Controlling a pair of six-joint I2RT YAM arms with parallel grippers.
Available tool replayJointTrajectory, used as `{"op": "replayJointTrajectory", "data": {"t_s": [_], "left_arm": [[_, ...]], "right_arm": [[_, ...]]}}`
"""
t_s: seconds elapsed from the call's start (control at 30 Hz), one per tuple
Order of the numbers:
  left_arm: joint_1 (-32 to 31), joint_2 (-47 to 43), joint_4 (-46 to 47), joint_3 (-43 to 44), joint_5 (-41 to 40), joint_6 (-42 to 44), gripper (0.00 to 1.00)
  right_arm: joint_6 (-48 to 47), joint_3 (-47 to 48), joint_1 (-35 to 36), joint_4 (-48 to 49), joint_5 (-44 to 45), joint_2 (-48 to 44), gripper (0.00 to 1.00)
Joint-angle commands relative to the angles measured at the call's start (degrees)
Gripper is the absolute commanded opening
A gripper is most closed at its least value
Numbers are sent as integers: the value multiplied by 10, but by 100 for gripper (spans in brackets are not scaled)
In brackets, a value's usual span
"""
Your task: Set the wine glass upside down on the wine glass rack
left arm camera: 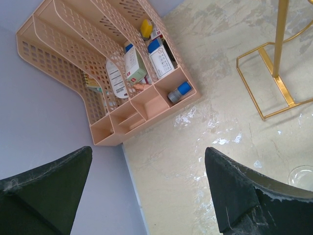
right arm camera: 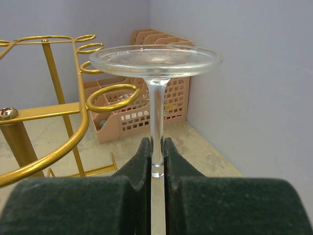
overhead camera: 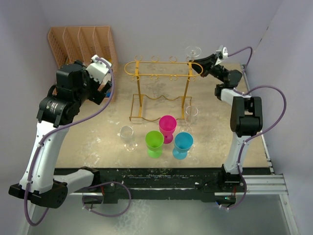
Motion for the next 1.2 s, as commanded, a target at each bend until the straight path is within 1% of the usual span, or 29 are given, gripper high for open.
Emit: {"op": "replayJointTrajectory", "data": {"t_s": [0.0, 0.27, 0.53, 0.63, 0.73, 0.87, 1.0, 1.07, 1.17], "left_arm": [[4, 2, 35, -5, 8, -5, 100], [5, 26, 24, 1, 37, -4, 100], [4, 50, -15, 58, 93, -16, 100], [4, 59, -25, 74, 102, -16, 100], [4, 69, -35, 92, 107, -11, 100], [4, 88, -62, 130, 110, -9, 100], [4, 91, -70, 140, 106, -9, 100], [5, 88, -65, 132, 101, -8, 100], [4, 83, -60, 124, 91, -9, 100]], "right_arm": [[12, 39, -2, 203, 22, -31, 0], [33, 43, -10, 204, 24, -20, 0], [23, 36, -15, 205, 19, -18, 0], [45, 25, -24, 205, 50, -21, 0], [45, 4, -31, 205, 77, -28, 0], [0, -24, -29, 205, 99, -41, 0], [-85, -68, -24, 204, 93, -77, 0], [-116, -103, -25, 205, 128, -89, 0], [-135, -105, -26, 205, 96, -90, 0]]}}
